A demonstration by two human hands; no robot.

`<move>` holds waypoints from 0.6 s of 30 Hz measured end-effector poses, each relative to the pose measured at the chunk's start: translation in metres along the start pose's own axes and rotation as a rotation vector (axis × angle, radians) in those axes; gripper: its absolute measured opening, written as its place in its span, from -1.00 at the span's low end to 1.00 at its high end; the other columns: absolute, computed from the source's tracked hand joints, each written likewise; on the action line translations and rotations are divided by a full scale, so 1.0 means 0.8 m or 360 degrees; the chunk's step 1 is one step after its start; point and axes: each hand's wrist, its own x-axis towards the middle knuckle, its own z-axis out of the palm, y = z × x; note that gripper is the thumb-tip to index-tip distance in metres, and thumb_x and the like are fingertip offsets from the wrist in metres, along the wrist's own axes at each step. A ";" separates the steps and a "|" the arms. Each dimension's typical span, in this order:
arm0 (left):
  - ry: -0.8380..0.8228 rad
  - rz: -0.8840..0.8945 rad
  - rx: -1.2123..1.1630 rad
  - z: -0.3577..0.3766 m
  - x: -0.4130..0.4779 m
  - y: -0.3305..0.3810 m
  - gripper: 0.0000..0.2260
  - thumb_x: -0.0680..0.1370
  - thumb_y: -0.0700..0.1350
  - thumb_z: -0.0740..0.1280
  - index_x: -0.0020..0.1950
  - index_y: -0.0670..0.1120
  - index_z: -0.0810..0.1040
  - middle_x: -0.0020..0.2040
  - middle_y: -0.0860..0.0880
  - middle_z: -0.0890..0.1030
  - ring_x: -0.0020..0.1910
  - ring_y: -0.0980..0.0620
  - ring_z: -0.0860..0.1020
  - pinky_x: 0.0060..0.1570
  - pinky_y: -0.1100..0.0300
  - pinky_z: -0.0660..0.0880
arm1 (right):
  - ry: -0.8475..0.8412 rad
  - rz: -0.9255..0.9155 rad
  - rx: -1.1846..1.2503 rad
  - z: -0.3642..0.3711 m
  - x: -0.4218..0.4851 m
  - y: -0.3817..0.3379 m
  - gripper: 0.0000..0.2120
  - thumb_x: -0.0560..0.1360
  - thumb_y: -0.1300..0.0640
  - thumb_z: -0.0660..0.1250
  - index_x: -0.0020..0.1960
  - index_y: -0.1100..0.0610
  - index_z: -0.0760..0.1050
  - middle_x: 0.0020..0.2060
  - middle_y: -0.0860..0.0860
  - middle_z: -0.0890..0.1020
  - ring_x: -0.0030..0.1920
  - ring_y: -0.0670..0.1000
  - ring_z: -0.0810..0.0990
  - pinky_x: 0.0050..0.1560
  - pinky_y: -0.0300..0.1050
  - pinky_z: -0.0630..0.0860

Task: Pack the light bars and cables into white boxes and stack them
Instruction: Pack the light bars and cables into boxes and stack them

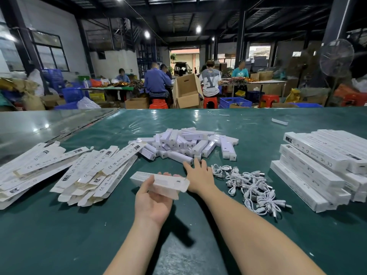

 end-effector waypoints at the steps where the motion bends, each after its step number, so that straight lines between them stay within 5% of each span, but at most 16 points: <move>1: -0.0007 -0.0014 0.0016 -0.001 0.001 0.000 -0.85 0.58 -0.14 0.20 -0.08 -0.20 0.50 -0.10 -0.16 0.55 -0.33 -0.15 0.62 -0.34 -0.04 0.57 | -0.0025 0.0009 0.0009 0.000 0.002 -0.001 -0.38 0.51 -0.32 0.03 0.43 0.03 0.20 0.47 0.11 0.12 0.45 0.17 0.04 0.38 0.14 0.08; 7: -0.0097 -0.0043 -0.0015 -0.007 0.008 -0.002 -0.76 0.55 0.07 0.21 -0.12 -0.06 0.54 -0.21 -0.15 0.67 -0.09 -0.15 0.59 -0.06 -0.01 0.49 | 0.0525 -0.0096 0.0571 -0.005 -0.011 0.006 -0.65 0.52 0.02 0.25 0.26 0.12 0.46 0.32 0.06 0.34 0.31 0.08 0.32 0.25 -0.03 0.33; 10: -0.0053 -0.0009 -0.0014 -0.007 0.009 -0.005 -0.74 0.55 0.10 0.21 -0.16 -0.04 0.54 -0.27 -0.13 0.68 -0.15 -0.09 0.57 -0.17 0.04 0.42 | 0.0885 -0.0007 0.0956 -0.008 -0.030 0.005 -0.77 0.46 0.14 0.36 0.09 0.16 0.50 0.14 0.06 0.35 0.00 0.01 0.45 -0.03 -0.23 0.35; 13: -0.0007 0.0033 0.0031 -0.005 0.013 -0.004 -0.70 0.56 0.15 0.18 -0.12 -0.04 0.51 -0.17 -0.09 0.62 -0.25 -0.03 0.51 -0.25 0.12 0.41 | 0.1188 0.0217 0.1389 -0.010 -0.048 0.007 -0.82 0.43 0.26 0.37 -0.04 0.17 0.40 -0.01 0.01 0.26 -0.24 -0.11 0.37 -0.20 -0.33 0.30; 18: 0.0096 0.0164 0.0307 -0.006 0.022 -0.010 -0.67 0.60 0.16 0.10 -0.05 -0.07 0.45 -0.16 -0.07 0.50 -0.25 0.02 0.50 -0.47 0.27 0.54 | 0.1394 0.0196 0.1671 -0.017 -0.070 0.020 -0.60 0.42 0.42 0.24 0.22 0.19 0.36 -0.02 0.00 0.33 -0.28 -0.13 0.36 -0.29 -0.45 0.29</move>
